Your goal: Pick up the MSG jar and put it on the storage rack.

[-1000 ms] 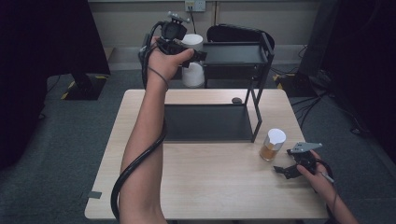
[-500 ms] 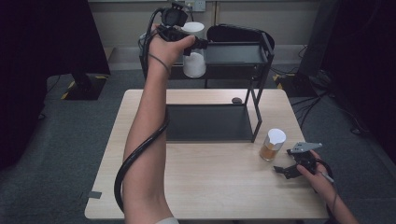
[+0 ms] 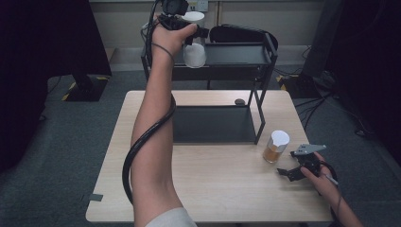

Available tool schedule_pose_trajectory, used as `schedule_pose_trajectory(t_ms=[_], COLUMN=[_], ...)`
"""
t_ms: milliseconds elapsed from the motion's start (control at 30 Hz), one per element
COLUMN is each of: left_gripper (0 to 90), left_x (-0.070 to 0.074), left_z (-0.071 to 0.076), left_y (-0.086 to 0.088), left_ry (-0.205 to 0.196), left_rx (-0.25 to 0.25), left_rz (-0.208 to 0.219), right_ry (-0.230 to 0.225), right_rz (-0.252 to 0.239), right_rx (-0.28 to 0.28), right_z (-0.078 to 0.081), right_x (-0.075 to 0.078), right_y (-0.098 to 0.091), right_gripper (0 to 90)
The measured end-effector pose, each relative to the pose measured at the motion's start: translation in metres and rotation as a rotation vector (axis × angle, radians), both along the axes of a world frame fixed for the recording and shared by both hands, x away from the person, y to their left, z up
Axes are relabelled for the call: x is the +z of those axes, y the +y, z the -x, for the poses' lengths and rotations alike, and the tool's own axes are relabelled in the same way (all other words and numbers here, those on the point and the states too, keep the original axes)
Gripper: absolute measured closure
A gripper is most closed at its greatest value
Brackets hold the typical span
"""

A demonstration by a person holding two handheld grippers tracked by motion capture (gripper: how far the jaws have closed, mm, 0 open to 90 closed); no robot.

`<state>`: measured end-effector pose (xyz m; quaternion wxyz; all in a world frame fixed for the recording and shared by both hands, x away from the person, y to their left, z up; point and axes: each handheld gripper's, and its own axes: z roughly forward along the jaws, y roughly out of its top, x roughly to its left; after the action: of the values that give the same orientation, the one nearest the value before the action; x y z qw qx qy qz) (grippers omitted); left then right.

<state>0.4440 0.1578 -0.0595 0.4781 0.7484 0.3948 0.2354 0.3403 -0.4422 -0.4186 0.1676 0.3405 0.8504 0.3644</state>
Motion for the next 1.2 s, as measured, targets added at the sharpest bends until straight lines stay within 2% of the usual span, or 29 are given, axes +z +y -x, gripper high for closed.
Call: schedule_pose_trajectory(t_ms=[100, 433, 633, 800, 1000, 1200], left_gripper=[34.1, 34.1, 34.1, 34.1, 33.9, 33.8], left_x=[0.000, -0.004, -0.010, -0.013, -0.015, -0.019], left_z=[-0.007, -0.031, -0.042, -0.044, -0.041, -0.039], left_y=[-0.002, -0.011, -0.017, -0.017, -0.017, -0.016], left_ry=[-0.011, -0.011, 0.001, 0.007, -0.007, -0.017], left_rx=[0.012, 0.019, 0.017, 0.029, 0.019, 0.018], left_rz=[0.000, -0.016, -0.023, -0.015, -0.027, -0.019], right_ry=[0.000, 0.000, 0.000, 0.000, -0.001, -0.001], right_rz=[0.000, 0.000, 0.000, 0.000, 0.000, 0.000], right_rx=[0.000, 0.000, 0.000, 0.000, 0.000, 0.000], right_z=[0.000, 0.000, 0.000, 0.000, 0.000, 0.000], right_x=[0.000, 0.000, 0.000, 0.000, 0.000, 0.000], right_y=[0.000, 0.000, 0.000, 0.000, 0.000, 0.000], right_gripper=[0.0, 0.0, 0.0, 0.0, 0.0, 0.0])
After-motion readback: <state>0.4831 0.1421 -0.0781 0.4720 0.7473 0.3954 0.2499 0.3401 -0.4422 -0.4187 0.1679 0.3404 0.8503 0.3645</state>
